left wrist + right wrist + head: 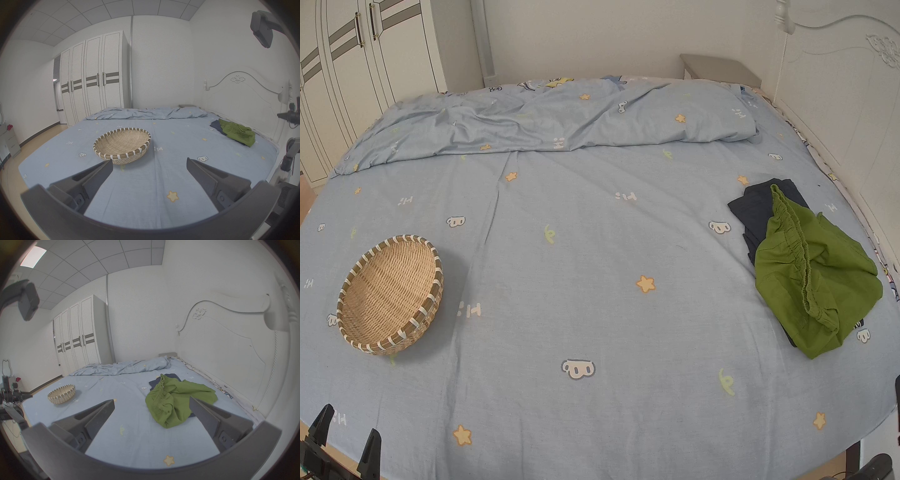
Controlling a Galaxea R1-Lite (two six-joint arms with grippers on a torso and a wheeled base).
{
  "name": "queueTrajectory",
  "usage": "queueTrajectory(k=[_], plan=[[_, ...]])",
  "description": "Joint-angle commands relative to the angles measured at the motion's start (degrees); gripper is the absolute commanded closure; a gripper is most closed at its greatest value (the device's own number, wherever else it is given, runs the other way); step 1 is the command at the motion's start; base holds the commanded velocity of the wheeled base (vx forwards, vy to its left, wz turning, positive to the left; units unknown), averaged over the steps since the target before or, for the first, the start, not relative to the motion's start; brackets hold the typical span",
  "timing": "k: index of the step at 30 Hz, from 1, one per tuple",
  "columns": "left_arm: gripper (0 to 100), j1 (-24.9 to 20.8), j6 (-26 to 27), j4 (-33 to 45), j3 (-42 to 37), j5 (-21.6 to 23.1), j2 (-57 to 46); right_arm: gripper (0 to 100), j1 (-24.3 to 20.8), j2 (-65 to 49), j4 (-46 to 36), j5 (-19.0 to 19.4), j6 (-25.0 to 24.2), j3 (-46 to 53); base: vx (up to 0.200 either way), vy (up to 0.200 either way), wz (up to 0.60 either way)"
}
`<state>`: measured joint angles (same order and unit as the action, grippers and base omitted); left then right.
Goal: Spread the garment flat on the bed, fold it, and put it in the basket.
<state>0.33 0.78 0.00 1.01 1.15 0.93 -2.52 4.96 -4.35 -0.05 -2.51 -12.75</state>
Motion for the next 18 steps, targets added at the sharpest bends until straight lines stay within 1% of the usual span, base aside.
queueTrajectory(k=[1, 2, 3, 4, 5, 6, 7, 9, 11, 13, 15, 16, 18], plan=[[0, 0.02, 0.01, 0.0, -0.92, 0.0, -0.93, 0, -6.79, 27.65, -13.58, 0.49, 1.54, -23.37, 0.0, 0.0, 0.0], [0, 0.02, 0.01, 0.0, -0.92, 0.0, -0.93, 0, -6.79, 31.34, -13.14, 0.49, 1.9, -23.99, 0.0, 0.0, 0.0], [0, 0.02, 0.01, 0.0, -0.92, 0.0, -0.93, 0, -6.79, 31.34, -13.14, 0.49, 1.9, -23.99, 0.0, 0.0, 0.0], [0, 0.02, 0.01, 0.0, -0.92, 0.0, -0.93, 0, -6.35, 38.63, -12.35, 0.4, 2.07, -26.71, 0.0, 0.0, 0.0], [0, 0.02, 0.01, 0.0, -0.92, 0.0, -0.93, 0, -6.18, 42.94, -12.26, 0.4, 2.07, -28.65, 0.0, 0.0, 0.0], [0, 0.02, 0.01, 0.0, -0.92, 0.0, -0.93, 0, -6.09, 44.78, -12.26, 0.4, 2.07, -29.61, 0.0, 0.0, 0.0], [0, 0.02, 0.01, 0.0, -0.92, 0.0, -0.93, 0, -5.83, 50.76, -12.52, 0.4, 2.16, -33.3, 0.0, 0.0, 0.0], [0, 0.02, 0.01, 0.0, -0.92, 0.0, -0.93, 0, -5.83, 51.38, -12.52, 0.4, 2.16, -33.65, 0.0, 0.0, 0.0], [0, 0.02, 0.01, 0.0, -0.92, 0.0, -0.93, 0, -5.65, 64.12, -12.17, 0.58, 1.72, -42.71, 0.0, 0.0, 0.0], [0, 0.02, 0.01, 0.0, -0.92, 0.0, -0.93, 0, -4.68, 69.75, -12.44, 0.93, 1.54, -46.84, 0.0, 0.0, 0.0], [0, 0.02, 0.01, 0.0, -0.92, 0.0, -0.93, 0, -4.68, 69.75, -12.44, 0.93, 1.54, -46.84, 0.0, 0.0, 0.0], [0, 0.02, 0.01, 0.0, -0.92, 0.0, -0.93, 0, -4.42, 77.04, -12.52, 1.1, 1.54, -52.29, 0.0, 0.0, 0.0], [0, 0.02, 0.01, 0.0, -0.92, 0.0, -0.93, 0, -4.51, 80.73, -12.0, 0.49, 1.46, -54.75, 0.0, 0.0, 0.0]])
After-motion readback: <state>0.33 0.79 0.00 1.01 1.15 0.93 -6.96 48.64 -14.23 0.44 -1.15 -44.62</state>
